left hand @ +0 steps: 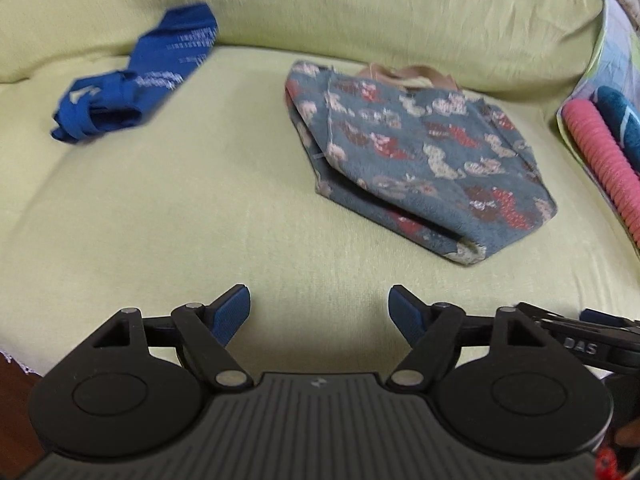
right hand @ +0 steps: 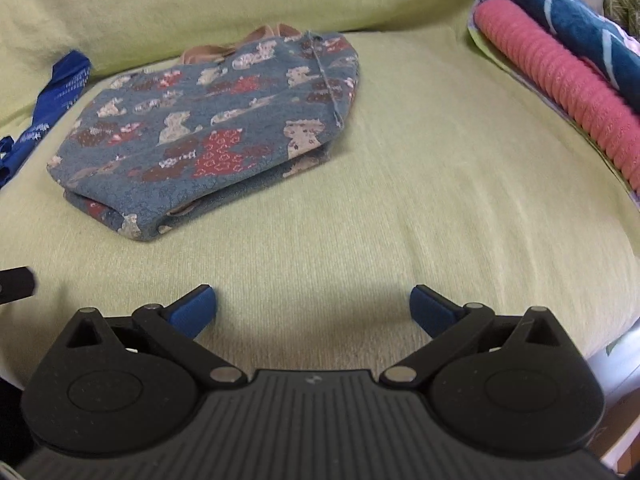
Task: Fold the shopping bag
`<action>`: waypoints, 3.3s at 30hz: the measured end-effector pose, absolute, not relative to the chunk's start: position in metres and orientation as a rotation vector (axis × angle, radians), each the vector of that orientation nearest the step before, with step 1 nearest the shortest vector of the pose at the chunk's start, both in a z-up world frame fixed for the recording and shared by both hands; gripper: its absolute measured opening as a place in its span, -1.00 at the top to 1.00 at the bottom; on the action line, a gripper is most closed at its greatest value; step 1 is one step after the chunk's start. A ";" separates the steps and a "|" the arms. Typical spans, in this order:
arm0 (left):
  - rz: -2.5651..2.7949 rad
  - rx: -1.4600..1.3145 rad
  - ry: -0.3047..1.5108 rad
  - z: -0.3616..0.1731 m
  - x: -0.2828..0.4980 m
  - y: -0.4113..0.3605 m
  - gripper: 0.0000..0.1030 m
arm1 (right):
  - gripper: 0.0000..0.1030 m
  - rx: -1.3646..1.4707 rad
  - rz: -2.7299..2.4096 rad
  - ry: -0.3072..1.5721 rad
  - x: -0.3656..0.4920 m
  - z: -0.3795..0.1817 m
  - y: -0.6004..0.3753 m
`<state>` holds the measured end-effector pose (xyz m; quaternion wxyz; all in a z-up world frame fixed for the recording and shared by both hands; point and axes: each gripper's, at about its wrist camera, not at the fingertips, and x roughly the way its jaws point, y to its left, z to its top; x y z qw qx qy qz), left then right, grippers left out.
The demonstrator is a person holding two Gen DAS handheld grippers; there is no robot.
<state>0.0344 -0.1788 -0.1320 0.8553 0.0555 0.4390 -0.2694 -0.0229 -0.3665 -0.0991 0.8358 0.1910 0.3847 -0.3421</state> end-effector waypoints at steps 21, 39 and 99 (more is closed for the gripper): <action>-0.526 0.258 0.944 -0.148 0.035 -0.213 -0.83 | -0.98 0.401 -0.689 0.890 -0.006 -0.090 -0.391; -0.582 -0.139 0.948 -0.099 0.064 -0.197 -0.79 | -0.97 0.613 -0.746 0.517 -0.051 -0.082 -0.414; -0.521 -0.854 0.987 -0.188 0.140 -0.191 0.39 | 0.63 0.535 -0.522 0.533 0.011 -0.089 -0.440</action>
